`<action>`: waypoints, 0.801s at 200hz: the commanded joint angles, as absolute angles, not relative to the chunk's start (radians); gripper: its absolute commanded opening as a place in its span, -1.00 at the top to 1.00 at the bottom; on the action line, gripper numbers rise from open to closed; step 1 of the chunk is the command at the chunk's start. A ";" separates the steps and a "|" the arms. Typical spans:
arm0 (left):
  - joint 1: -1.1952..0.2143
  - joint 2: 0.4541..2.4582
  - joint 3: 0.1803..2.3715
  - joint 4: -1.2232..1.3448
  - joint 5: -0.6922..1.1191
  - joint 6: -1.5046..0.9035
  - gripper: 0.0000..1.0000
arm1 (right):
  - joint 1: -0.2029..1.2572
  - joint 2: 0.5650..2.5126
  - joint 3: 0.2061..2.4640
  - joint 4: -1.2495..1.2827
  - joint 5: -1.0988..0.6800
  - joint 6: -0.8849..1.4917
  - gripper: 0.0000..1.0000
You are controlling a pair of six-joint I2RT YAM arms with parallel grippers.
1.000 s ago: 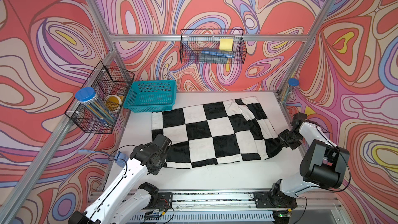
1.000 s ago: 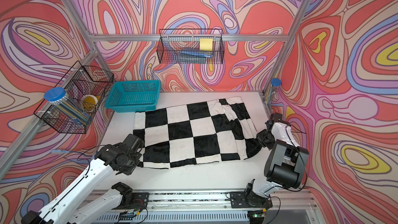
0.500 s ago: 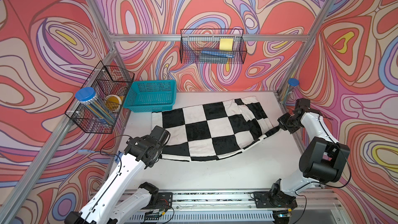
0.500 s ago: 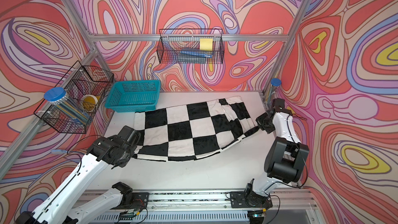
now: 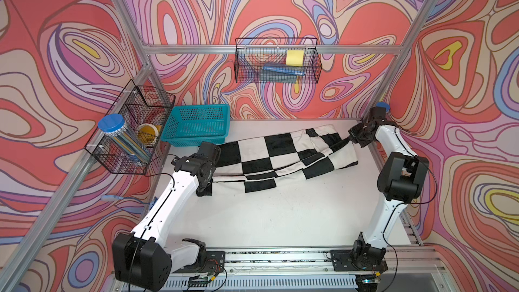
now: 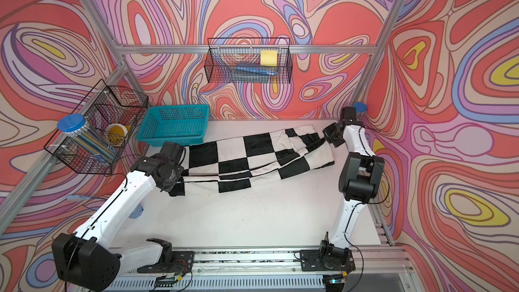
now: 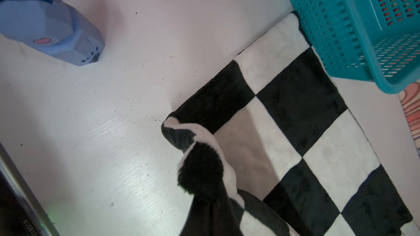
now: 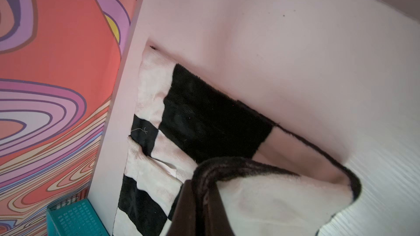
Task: Roll up the pillowcase
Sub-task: Fold the pillowcase at the center of the board.
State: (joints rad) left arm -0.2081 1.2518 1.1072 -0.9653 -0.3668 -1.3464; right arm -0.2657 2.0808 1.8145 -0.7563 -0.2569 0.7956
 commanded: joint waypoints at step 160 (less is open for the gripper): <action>-0.038 1.643 1.334 -0.720 -0.404 -1.167 1.00 | -0.242 2.548 2.442 -0.848 -0.257 0.870 1.00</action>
